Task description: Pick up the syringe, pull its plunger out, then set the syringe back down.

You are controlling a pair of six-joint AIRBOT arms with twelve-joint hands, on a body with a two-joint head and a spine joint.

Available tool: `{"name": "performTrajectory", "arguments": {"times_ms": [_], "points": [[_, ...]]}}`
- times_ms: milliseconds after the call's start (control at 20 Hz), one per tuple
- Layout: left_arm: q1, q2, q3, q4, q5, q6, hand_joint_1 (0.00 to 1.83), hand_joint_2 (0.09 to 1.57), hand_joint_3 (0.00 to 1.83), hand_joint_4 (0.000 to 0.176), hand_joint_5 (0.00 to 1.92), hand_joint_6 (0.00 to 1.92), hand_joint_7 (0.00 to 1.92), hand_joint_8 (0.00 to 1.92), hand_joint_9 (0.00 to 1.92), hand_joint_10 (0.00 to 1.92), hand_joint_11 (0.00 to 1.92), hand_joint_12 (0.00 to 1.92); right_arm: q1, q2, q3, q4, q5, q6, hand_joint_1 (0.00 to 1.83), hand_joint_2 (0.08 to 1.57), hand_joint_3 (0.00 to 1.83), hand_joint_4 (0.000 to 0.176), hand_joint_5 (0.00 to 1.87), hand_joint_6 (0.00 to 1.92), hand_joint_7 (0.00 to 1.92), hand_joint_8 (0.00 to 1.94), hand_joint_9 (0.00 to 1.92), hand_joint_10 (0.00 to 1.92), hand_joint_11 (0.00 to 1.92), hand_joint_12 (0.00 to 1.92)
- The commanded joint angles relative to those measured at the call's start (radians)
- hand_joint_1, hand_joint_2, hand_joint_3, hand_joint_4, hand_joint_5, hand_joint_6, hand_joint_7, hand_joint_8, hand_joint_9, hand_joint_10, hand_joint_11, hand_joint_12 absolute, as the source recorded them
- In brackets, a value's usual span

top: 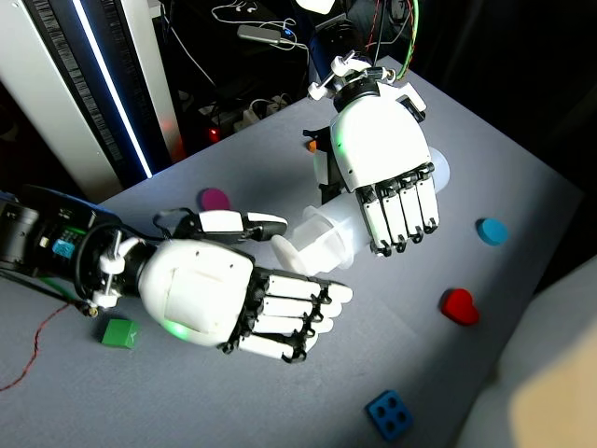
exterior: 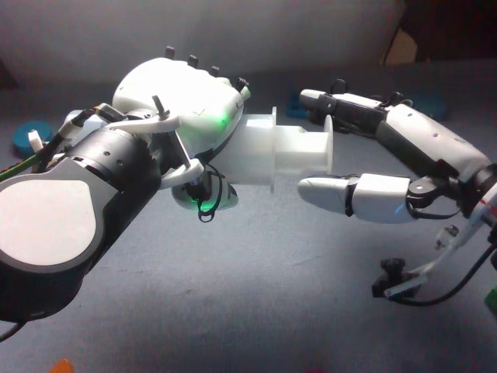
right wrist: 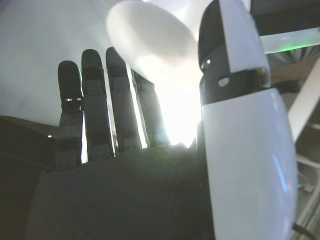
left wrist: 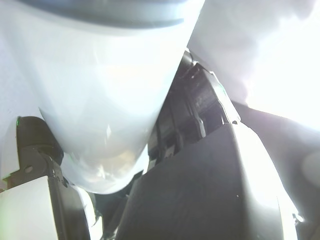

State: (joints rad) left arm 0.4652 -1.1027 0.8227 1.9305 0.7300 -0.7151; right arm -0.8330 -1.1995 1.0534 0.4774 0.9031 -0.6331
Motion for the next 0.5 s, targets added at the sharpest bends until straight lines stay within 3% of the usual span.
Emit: {"name": "performTrajectory", "arguments": {"times_ms": [0, 450], "points": [[-0.014, 0.005, -0.001, 0.092, 0.068, 0.005, 1.47, 1.29, 0.0, 0.0, 0.46, 1.54, 0.65, 1.63, 0.6, 1.61, 0.52, 1.76, 0.014, -0.007, 0.003, -0.037, 0.099, 0.014, 0.85, 1.02, 0.0, 0.0, 0.35, 0.01, 0.44, 0.01, 0.43, 0.01, 0.02, 0.99], [-0.013, 0.005, -0.002, 0.092, 0.069, 0.005, 1.47, 1.28, 0.0, 0.0, 0.47, 1.54, 0.65, 1.63, 0.6, 1.61, 0.52, 1.76, 0.028, -0.036, 0.026, -0.036, 0.109, 0.133, 0.85, 1.02, 0.0, 0.0, 0.38, 0.01, 0.47, 0.01, 0.45, 0.02, 0.03, 0.99]]}}
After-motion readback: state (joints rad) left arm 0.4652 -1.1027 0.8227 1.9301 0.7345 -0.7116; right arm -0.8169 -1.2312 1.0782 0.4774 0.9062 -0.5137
